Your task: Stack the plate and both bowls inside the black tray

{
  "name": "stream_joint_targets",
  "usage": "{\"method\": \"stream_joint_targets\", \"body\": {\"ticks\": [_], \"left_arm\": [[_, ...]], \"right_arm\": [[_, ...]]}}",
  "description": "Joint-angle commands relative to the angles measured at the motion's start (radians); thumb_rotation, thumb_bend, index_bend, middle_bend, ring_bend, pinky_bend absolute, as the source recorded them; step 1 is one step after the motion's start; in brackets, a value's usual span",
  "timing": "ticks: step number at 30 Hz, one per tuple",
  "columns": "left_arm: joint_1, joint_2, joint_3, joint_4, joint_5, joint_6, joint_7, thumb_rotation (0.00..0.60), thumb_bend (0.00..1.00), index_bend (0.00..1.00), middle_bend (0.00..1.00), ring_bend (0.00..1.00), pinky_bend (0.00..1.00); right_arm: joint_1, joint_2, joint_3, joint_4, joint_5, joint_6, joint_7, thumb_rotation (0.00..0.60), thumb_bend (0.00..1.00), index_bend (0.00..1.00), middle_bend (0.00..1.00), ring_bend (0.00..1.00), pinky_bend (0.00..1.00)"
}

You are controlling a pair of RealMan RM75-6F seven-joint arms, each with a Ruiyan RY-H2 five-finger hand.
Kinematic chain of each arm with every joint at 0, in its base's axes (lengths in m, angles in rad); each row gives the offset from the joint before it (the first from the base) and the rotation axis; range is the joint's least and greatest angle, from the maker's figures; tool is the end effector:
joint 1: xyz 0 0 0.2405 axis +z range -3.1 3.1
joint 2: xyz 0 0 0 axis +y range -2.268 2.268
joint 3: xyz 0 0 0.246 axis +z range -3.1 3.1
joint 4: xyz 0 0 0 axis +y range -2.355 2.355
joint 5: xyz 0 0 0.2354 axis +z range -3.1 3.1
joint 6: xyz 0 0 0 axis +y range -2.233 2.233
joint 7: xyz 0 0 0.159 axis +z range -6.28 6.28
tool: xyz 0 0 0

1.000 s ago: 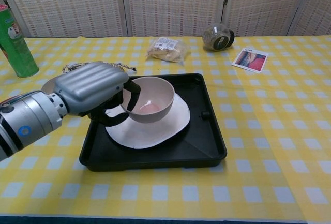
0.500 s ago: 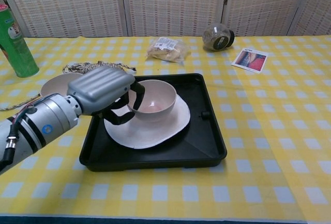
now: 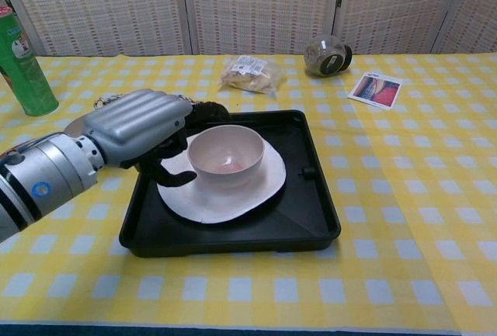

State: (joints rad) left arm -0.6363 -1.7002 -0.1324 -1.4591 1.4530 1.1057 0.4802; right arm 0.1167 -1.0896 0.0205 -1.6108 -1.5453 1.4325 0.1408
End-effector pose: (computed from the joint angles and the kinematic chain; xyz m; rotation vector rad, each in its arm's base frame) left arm -0.1006 0.2980 -0.0771 -1.9734 -0.6212 -1.0748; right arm -0.3089 -0.2000 0.1263 1.4443 -1.0147 0.9785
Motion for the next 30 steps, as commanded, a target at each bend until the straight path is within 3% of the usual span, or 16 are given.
{"method": "stream_joint_targets", "body": {"ticks": [1, 11, 17, 30], "left_arm": [[0.047, 0.081, 0.033, -0.086, -0.002, 0.046, 0.009, 0.6, 0.33, 0.21, 1.0, 0.95, 1.0], [0.141, 0.196, 0.048, -0.097, -0.07, 0.124, -0.027, 0.6, 0.39, 0.37, 1.0, 0.96, 1.0], [0.158, 0.208, 0.02, -0.031, -0.144, 0.114, -0.07, 0.6, 0.4, 0.39, 1.0, 0.96, 1.0], [0.157, 0.196, 0.011, 0.058, -0.167, 0.089, -0.121, 0.6, 0.4, 0.4, 1.0, 0.96, 1.0]], "right_arm": [[0.004, 0.001, -0.006, -0.004, -0.014, -0.005, 0.009, 0.6, 0.25, 0.0, 0.0, 0.0, 0.0], [0.027, -0.018, -0.02, -0.024, -0.065, -0.027, -0.021, 0.6, 0.25, 0.0, 0.0, 0.0, 0.0], [0.059, -0.042, -0.02, -0.03, -0.077, -0.071, -0.047, 0.6, 0.25, 0.0, 0.0, 0.0, 0.0], [0.08, -0.062, -0.02, -0.032, -0.049, -0.11, -0.07, 0.6, 0.25, 0.0, 0.0, 0.0, 0.0]]}}
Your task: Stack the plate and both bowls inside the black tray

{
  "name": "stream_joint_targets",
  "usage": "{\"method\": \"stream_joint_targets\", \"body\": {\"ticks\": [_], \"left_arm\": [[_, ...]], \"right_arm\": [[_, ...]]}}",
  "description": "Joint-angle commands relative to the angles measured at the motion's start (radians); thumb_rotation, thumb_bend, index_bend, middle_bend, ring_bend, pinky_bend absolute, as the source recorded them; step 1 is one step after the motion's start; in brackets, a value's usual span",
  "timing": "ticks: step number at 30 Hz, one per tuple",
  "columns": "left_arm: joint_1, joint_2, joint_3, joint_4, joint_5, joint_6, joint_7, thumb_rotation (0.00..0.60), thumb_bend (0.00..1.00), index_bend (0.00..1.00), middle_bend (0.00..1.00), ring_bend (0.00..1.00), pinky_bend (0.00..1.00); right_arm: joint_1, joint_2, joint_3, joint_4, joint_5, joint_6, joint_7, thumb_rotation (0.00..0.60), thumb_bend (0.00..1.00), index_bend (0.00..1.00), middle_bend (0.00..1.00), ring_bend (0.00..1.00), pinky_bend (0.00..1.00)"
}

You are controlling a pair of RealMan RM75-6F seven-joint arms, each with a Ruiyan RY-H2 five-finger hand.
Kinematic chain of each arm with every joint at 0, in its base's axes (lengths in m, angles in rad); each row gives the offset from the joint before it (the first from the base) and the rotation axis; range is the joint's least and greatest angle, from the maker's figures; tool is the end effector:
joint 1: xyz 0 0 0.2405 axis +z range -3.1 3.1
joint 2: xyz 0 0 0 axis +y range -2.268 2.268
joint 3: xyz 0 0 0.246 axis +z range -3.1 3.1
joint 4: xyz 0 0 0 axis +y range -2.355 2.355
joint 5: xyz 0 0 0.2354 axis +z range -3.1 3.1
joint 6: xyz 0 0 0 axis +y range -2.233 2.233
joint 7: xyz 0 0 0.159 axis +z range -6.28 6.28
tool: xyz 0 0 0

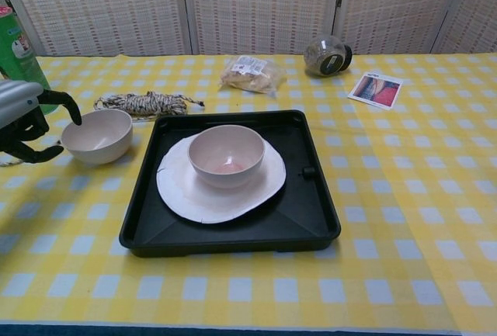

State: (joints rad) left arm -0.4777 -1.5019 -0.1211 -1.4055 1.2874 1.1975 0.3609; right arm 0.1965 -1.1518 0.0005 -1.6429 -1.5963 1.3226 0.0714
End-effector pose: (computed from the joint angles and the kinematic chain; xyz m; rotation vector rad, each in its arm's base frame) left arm -0.2324 0.3177 0.0009 -1.6571 -0.7827 -0.8288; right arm -0.2781 -0.2126 0.0812 1.6201 -1.0499 0.9858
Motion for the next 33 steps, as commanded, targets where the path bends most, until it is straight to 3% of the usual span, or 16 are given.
{"method": "stream_joint_targets", "body": {"ticks": [1, 16, 33], "left_arm": [[-0.003, -0.004, 0.0, 0.007, -0.002, -0.006, -0.003, 0.6, 0.4, 0.4, 1.0, 0.96, 1.0], [-0.056, -0.086, -0.011, 0.144, -0.026, -0.1, -0.032, 0.6, 0.4, 0.42, 1.0, 0.96, 1.0], [-0.087, -0.143, -0.009, 0.272, 0.007, -0.127, -0.12, 0.6, 0.46, 0.6, 1.0, 0.96, 1.0]], "right_arm": [[0.0, 0.0, 0.001, 0.0, 0.003, 0.0, -0.002, 0.6, 0.25, 0.0, 0.0, 0.0, 0.0], [-0.001, 0.009, -0.003, 0.007, 0.027, -0.008, 0.01, 0.6, 0.25, 0.0, 0.0, 0.0, 0.0], [-0.003, 0.013, -0.001, 0.018, 0.046, -0.009, 0.005, 0.6, 0.25, 0.01, 0.0, 0.0, 0.0]]}}
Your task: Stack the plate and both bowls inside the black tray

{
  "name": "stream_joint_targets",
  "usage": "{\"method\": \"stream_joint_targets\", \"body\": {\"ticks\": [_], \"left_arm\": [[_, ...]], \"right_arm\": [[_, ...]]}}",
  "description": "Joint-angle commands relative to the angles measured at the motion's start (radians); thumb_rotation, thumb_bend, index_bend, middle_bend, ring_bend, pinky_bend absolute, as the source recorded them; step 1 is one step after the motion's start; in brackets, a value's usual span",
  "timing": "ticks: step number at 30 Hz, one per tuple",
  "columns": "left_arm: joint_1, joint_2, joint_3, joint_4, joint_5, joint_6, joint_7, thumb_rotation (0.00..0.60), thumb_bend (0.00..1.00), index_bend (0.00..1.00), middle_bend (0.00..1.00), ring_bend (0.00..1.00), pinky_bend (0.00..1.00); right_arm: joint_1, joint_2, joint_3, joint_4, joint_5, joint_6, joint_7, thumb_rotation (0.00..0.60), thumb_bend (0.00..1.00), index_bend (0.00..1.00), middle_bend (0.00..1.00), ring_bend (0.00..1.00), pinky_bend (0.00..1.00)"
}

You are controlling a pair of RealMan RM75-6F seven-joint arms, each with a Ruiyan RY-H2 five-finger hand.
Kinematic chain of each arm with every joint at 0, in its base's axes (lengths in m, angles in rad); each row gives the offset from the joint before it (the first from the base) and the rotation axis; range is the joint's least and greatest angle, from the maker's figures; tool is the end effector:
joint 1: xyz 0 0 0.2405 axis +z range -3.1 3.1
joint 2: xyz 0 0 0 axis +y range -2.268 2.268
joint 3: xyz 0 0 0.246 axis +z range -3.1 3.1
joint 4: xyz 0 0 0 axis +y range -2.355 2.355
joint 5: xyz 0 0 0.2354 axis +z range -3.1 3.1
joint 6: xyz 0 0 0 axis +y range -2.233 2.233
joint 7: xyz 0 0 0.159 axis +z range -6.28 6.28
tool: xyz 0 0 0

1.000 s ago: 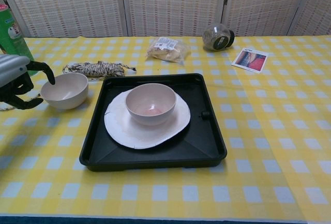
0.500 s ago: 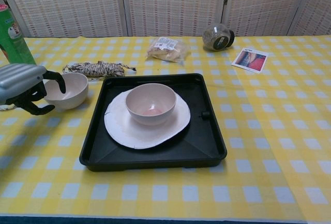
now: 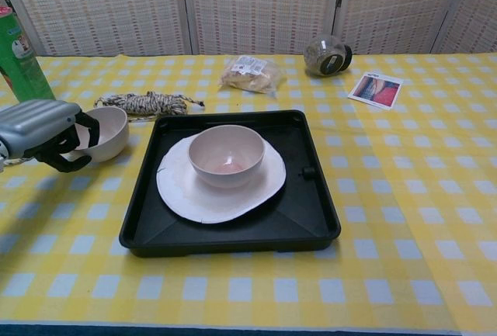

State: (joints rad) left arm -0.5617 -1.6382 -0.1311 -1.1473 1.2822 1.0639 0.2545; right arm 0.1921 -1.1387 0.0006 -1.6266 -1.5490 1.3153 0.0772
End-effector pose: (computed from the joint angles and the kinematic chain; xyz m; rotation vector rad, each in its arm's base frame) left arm -0.2434 0.3508 -0.0356 -1.7212 -0.8144 -0.7854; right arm -0.2923 -0.2137 0.0885 1.5798 -1.0631 0.9375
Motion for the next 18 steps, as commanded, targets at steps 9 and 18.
{"method": "stream_joint_targets", "body": {"ticks": [9, 18], "left_arm": [[0.009, 0.004, 0.015, 0.0, 0.065, 0.065, -0.036, 0.6, 0.47, 0.6, 1.0, 0.96, 1.0], [0.044, 0.058, 0.031, -0.16, 0.127, 0.181, 0.057, 0.6, 0.47, 0.6, 1.0, 0.97, 1.0]], "right_arm": [[0.005, -0.004, -0.004, 0.003, -0.004, -0.008, -0.005, 0.6, 0.25, 0.0, 0.0, 0.0, 0.0], [0.0, 0.005, -0.017, -0.009, -0.035, 0.011, 0.004, 0.6, 0.25, 0.0, 0.0, 0.0, 0.0]]}}
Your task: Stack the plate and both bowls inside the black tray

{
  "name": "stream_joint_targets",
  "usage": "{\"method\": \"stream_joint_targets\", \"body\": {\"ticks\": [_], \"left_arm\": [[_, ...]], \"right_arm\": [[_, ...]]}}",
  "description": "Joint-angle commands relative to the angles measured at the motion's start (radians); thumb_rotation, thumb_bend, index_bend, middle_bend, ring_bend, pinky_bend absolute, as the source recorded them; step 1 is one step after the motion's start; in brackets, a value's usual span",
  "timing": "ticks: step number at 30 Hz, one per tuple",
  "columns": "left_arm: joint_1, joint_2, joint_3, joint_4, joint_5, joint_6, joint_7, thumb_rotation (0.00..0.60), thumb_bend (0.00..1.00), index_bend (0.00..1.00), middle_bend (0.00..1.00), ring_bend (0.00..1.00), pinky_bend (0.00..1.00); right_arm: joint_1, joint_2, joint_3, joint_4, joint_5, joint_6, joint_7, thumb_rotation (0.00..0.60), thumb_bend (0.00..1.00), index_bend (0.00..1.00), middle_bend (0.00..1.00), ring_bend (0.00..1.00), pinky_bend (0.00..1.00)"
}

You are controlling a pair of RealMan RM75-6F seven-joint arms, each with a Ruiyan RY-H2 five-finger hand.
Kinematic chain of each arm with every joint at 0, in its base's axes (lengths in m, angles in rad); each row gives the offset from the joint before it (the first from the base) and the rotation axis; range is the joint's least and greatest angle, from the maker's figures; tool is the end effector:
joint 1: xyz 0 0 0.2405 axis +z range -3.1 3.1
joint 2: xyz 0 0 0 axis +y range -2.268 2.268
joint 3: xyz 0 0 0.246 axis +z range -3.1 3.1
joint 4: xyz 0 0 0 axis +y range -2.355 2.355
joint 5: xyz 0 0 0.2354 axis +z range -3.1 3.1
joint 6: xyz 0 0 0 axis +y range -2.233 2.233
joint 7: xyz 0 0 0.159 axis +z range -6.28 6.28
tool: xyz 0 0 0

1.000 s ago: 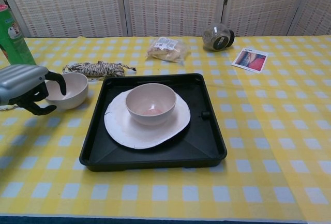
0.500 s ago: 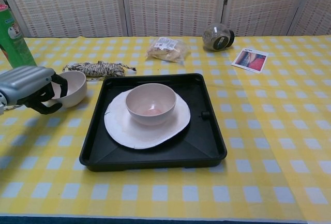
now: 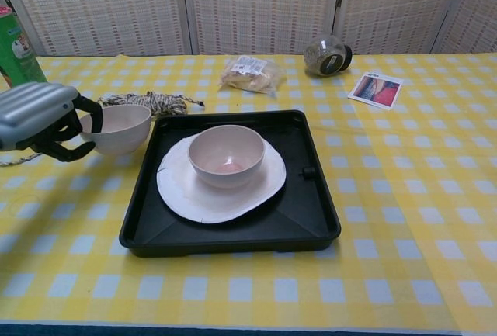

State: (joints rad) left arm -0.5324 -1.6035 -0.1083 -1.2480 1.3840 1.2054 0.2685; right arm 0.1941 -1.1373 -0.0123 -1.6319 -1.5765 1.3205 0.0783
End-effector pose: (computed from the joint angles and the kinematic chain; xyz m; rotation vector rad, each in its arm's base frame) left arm -0.2188 0.3309 -0.0223 -1.7193 -0.7099 -0.9188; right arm -0.2881 -0.2102 0.0859 1.6094 -1.0584 0.9481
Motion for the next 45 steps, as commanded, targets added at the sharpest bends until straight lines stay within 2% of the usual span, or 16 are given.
{"method": "stream_joint_targets", "body": {"ticks": [1, 10, 21, 31, 35, 45], "left_arm": [[0.017, 0.028, 0.009, -0.078, 0.031, 0.049, 0.057, 0.6, 0.47, 0.6, 1.0, 0.97, 1.0], [0.038, 0.048, 0.028, -0.225, 0.086, 0.115, 0.174, 0.6, 0.47, 0.6, 1.0, 0.97, 1.0], [0.008, -0.024, 0.017, -0.308, 0.117, 0.101, 0.313, 0.6, 0.47, 0.6, 1.0, 0.97, 1.0], [-0.019, -0.091, -0.01, -0.308, 0.103, 0.079, 0.35, 0.6, 0.47, 0.6, 1.0, 0.97, 1.0], [-0.062, -0.127, -0.049, -0.272, 0.07, 0.027, 0.375, 0.6, 0.47, 0.6, 1.0, 0.97, 1.0], [-0.104, -0.18, -0.056, -0.186, 0.034, -0.033, 0.351, 0.6, 0.47, 0.59, 1.0, 0.97, 1.0]], "right_arm": [[-0.002, 0.005, -0.005, -0.005, -0.012, 0.008, 0.005, 0.6, 0.25, 0.0, 0.0, 0.0, 0.0], [-0.011, 0.025, -0.019, -0.019, -0.048, 0.036, 0.03, 0.6, 0.25, 0.0, 0.0, 0.0, 0.0], [-0.028, 0.056, -0.038, -0.033, -0.098, 0.084, 0.075, 0.6, 0.25, 0.01, 0.0, 0.0, 0.0], [-0.043, 0.077, -0.042, -0.031, -0.104, 0.11, 0.105, 0.6, 0.25, 0.0, 0.0, 0.0, 0.0], [-0.052, 0.087, -0.035, -0.024, -0.083, 0.12, 0.122, 0.6, 0.25, 0.0, 0.0, 0.0, 0.0], [-0.084, 0.104, -0.027, -0.01, -0.049, 0.154, 0.142, 0.6, 0.25, 0.0, 0.0, 0.0, 0.0]]}}
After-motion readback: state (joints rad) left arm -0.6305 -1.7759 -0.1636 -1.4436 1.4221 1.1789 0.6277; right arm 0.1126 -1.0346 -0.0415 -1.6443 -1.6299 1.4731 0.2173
